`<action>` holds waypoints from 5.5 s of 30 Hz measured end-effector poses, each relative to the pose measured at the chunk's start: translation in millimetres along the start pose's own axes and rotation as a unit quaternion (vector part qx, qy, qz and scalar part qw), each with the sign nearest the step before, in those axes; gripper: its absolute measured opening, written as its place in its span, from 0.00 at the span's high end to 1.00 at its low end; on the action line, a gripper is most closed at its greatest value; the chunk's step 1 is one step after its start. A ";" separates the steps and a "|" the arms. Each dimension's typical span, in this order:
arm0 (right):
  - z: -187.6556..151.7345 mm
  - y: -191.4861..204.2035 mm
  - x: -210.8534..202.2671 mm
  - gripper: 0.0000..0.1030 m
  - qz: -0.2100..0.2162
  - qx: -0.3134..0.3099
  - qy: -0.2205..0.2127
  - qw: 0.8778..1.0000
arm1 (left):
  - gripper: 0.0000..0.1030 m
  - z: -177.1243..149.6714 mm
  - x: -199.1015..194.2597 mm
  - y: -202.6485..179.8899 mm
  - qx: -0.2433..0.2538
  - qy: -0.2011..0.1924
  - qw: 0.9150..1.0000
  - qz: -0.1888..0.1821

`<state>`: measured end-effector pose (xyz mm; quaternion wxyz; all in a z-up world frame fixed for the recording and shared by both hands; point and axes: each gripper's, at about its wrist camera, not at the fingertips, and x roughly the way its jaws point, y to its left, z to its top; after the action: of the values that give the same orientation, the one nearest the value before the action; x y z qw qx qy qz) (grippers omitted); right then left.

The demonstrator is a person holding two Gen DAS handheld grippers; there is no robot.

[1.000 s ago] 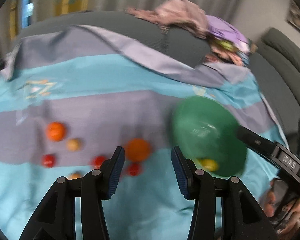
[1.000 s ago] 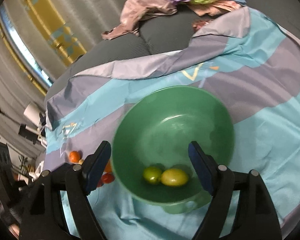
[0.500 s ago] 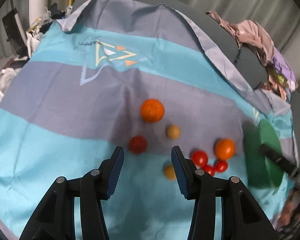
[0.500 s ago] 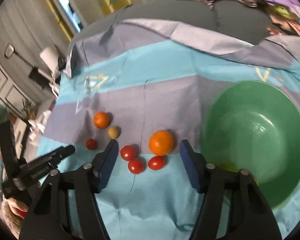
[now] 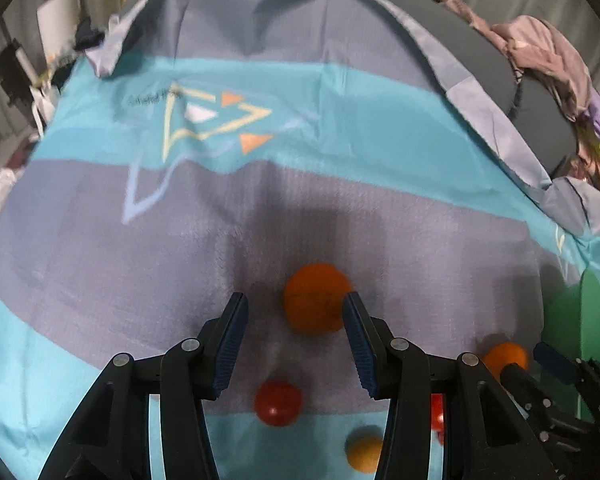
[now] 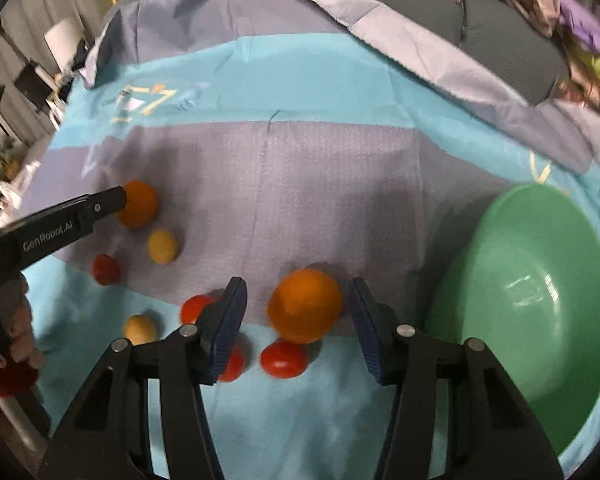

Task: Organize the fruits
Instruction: 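Move both open tools back toward the oranges on the sheet, then grasp a tangerine with the left tool while the right tool grasps the large orange, then carry both oranges in both tools over the green bowl, then lower both oranges into the green bowl and open both tools, then move both open tools from the bowl to the red tomatoes on the sheet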

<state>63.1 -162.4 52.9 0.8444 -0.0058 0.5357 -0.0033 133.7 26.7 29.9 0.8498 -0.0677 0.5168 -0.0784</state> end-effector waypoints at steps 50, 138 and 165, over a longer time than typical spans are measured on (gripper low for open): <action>-12.7 -2.7 -34.0 0.58 0.058 0.020 -0.050 0.997 | 0.60 -17.0 -46.8 -41.1 0.033 -0.038 0.997 -0.053; -80.9 -197.0 -110.4 0.45 0.029 0.264 -0.109 0.958 | 0.60 -104.9 -56.0 -259.9 0.195 0.013 0.958 -0.208; -43.3 -29.4 -47.8 0.62 0.160 0.074 -0.054 0.983 | 0.58 -61.0 -67.1 11.6 -0.027 -0.048 0.997 -0.044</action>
<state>3.6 -191.5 78.1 0.8595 0.1425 0.4820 0.0926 49.8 49.6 57.9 0.8672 -0.1171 0.4738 -0.0987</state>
